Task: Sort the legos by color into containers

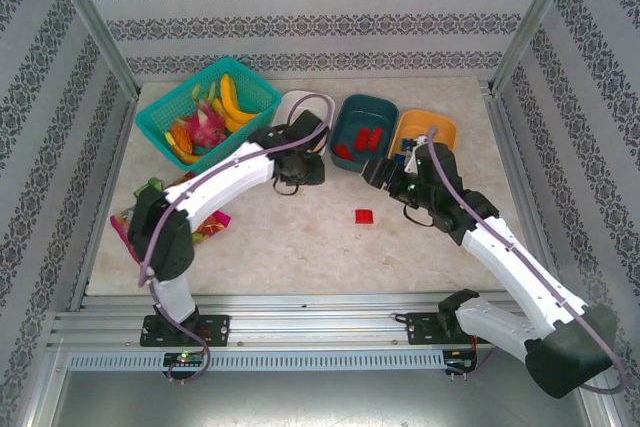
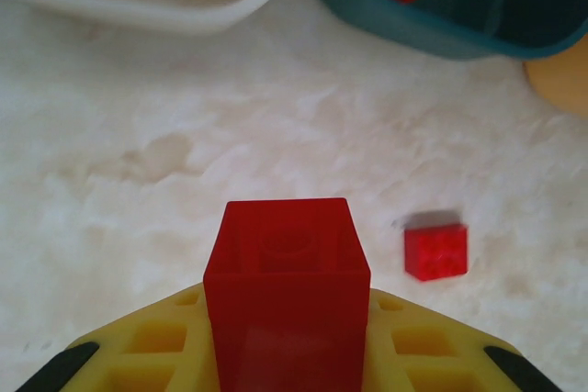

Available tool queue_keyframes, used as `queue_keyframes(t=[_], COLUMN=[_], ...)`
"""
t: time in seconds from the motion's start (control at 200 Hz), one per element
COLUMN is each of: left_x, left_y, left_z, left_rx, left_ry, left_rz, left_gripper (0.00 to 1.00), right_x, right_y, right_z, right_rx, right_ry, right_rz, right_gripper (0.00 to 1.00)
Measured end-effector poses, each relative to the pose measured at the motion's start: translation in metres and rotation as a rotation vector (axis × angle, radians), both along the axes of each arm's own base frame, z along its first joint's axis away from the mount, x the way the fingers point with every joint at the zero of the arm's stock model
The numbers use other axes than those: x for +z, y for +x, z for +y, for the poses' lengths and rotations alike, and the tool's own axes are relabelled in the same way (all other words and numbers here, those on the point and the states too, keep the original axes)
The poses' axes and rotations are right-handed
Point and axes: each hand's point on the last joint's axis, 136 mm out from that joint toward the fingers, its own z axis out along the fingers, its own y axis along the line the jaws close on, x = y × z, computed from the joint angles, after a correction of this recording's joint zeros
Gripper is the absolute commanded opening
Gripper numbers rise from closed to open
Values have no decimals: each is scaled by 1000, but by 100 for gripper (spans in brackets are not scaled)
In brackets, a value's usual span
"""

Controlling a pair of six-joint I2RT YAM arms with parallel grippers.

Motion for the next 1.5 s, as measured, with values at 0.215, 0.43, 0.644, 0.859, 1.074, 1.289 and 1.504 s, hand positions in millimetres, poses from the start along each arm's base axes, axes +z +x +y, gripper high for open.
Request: queue_keyframes(t=[0.215,0.43,0.644,0.859,1.074,1.289,1.504], left_x=[-1,-6,-30,-48,-61,-73,-79], left_y=[58,112,152,179,192,193,193], left_z=[-50,-85,-90,-90,-86,-85,-85], left_rx=[-64,-103,-123,-129,-110,-108,-112], left_ry=[-20,-59,-20,52,101,117,121], left_rz=[-52,-135,-231,-335,-378,-369,-360], left_gripper=[26,26,23,23,24,29,52], right_x=[20,18,22,-4,-23,-35,-32], right_y=[32,45,46,38,31,33,43], right_z=[-25,-36,-36,-35,-36,-40,-43], right_rx=[-143,-185,-175,-181,-227,-292,-327], right_ry=[122,168,196,217,264,327,370], right_rz=[-46,-29,-33,33,109,139,128], right_gripper=[75,75,75,75,77,78,78])
